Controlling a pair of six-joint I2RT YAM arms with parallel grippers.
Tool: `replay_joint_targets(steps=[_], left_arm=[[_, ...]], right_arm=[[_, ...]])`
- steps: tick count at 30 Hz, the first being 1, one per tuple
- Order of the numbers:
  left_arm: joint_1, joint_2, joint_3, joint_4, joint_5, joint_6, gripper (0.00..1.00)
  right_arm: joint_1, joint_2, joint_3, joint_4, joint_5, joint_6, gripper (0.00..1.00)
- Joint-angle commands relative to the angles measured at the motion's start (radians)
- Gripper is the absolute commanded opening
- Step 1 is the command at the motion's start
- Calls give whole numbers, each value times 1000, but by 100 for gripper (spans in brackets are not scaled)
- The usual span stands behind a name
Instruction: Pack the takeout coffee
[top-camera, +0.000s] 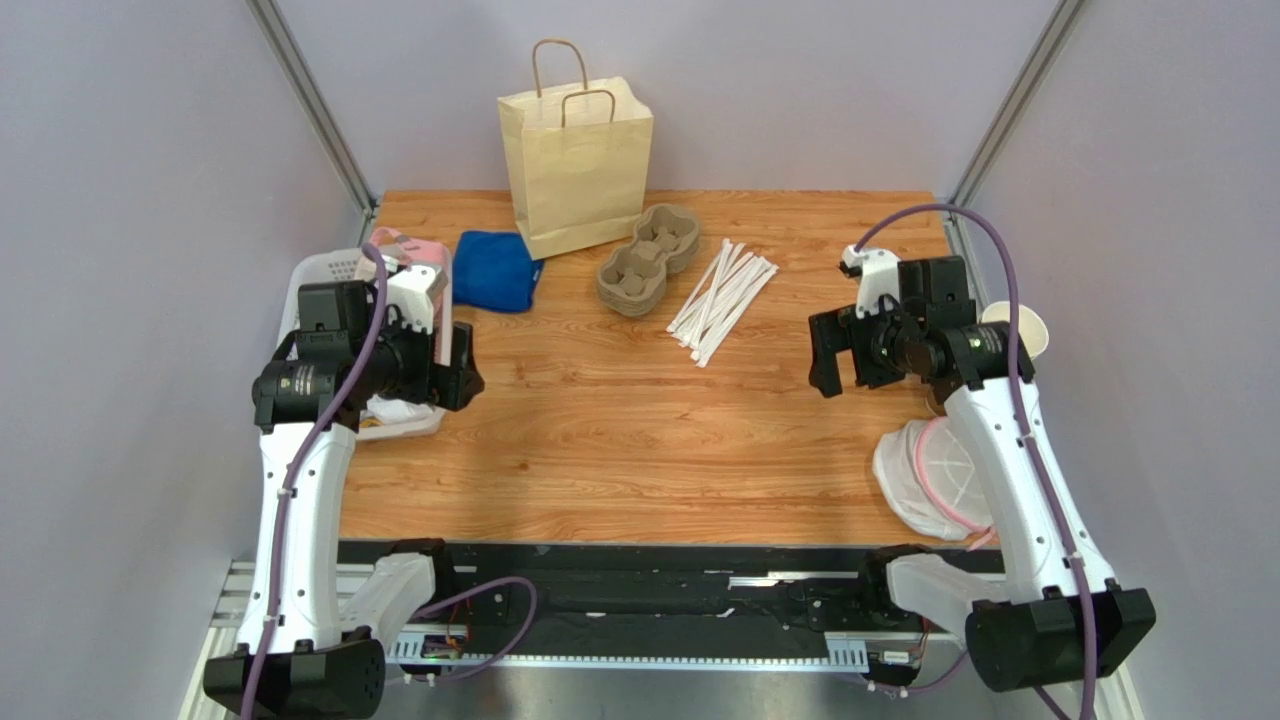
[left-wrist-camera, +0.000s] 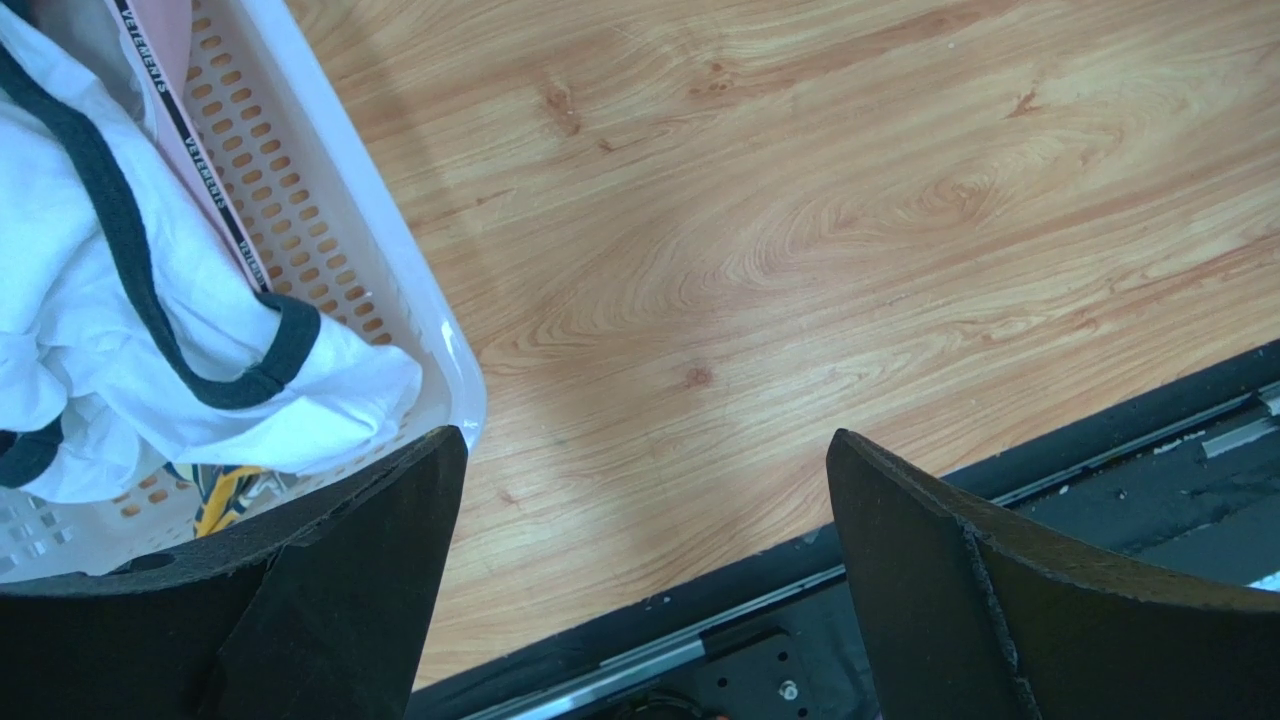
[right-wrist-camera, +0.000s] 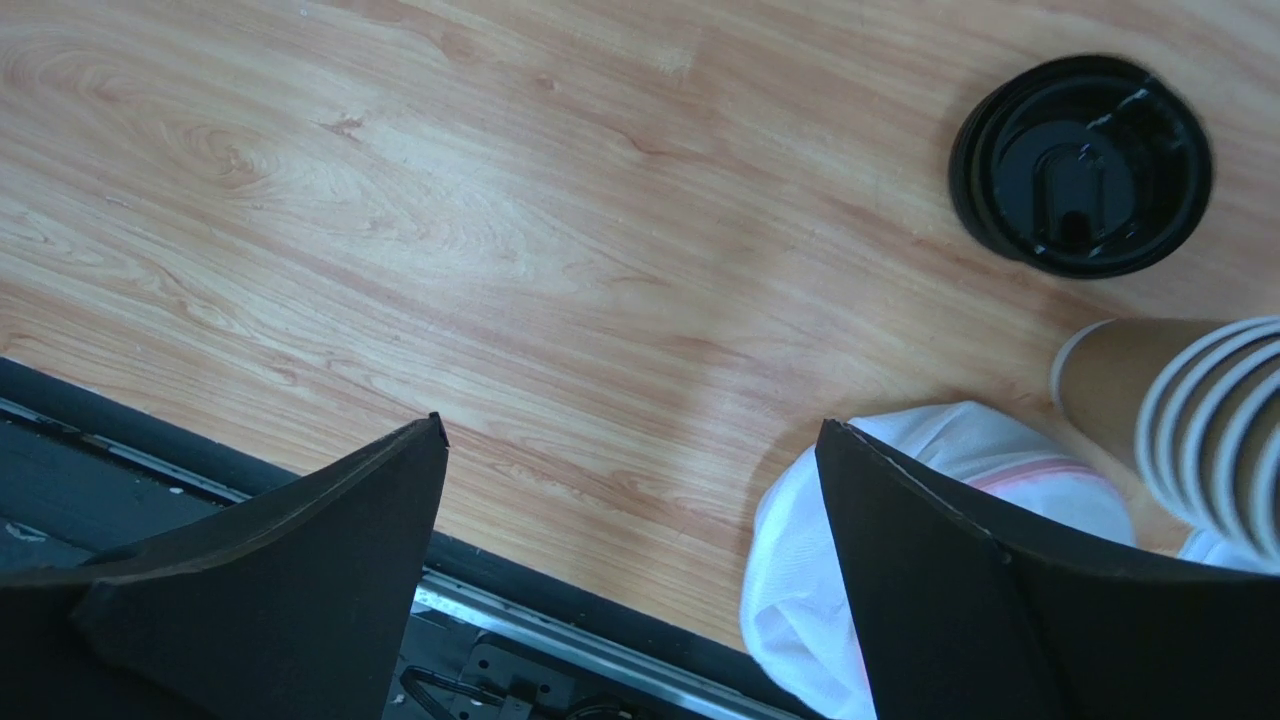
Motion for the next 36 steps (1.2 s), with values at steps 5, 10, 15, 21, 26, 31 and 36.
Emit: replay_joint_targets(steps=[5, 10, 15, 21, 26, 31, 36], left_arm=[[-6, 62, 87, -9, 18, 44, 99], [-6, 62, 92, -12, 46, 50, 99], [-8, 53, 89, -9, 87, 44, 99], [-12, 79, 116, -40, 159, 53, 99], [-15, 113, 151, -60, 202, 59, 99], [-20, 173, 197, -115, 263, 71, 99], [-31, 219, 246, -173, 312, 105, 99]], right_arm=[[-41, 175, 414, -144, 96, -197, 100], [-219, 201, 568, -251, 19, -203, 100], [-354, 163, 585, -301, 93, -206, 100], [-506, 195, 648, -350, 148, -154, 100], [-537, 230, 660, -345, 169, -112, 99], [-538, 279, 660, -316, 177, -69, 86], [-547, 341, 648, -282, 168, -46, 73]])
